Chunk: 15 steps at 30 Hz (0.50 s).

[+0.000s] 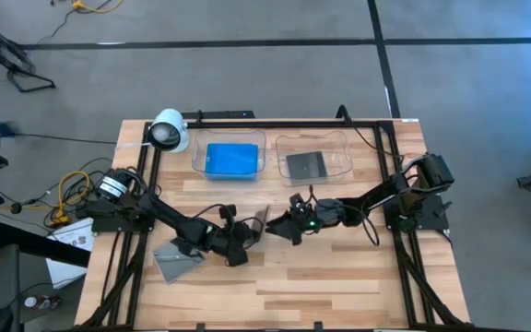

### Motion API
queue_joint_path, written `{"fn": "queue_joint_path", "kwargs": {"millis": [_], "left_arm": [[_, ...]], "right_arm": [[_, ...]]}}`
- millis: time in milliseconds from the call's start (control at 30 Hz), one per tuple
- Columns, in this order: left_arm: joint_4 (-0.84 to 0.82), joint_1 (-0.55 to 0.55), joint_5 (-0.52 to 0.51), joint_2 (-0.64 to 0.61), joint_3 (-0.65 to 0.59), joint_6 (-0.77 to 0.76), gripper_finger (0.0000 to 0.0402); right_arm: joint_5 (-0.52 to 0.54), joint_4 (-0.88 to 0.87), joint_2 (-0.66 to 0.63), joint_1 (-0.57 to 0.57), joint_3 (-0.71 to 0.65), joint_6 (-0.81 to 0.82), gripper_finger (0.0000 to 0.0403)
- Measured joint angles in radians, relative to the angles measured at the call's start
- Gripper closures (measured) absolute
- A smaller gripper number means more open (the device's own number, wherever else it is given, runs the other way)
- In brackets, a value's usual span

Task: Pick & place jewel cases by type
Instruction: Put the right black cd case into the right transparent bin

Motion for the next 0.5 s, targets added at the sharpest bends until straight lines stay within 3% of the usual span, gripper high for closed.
{"fn": "queue_joint_path", "kwargs": {"millis": [233, 500], "left_arm": [[0.04, 0.0, 0.036, 0.002, 0.003, 0.0, 0.0401], [0.034, 0.0, 0.037, 0.001, 0.003, 0.006, 0.0401]], "right_arm": [[0.025, -0.077, 0.005, -0.001, -0.008, 0.054, 0.0182], [0.01, -0.043, 0.007, -0.006, -0.007, 0.034, 0.0177]]}}
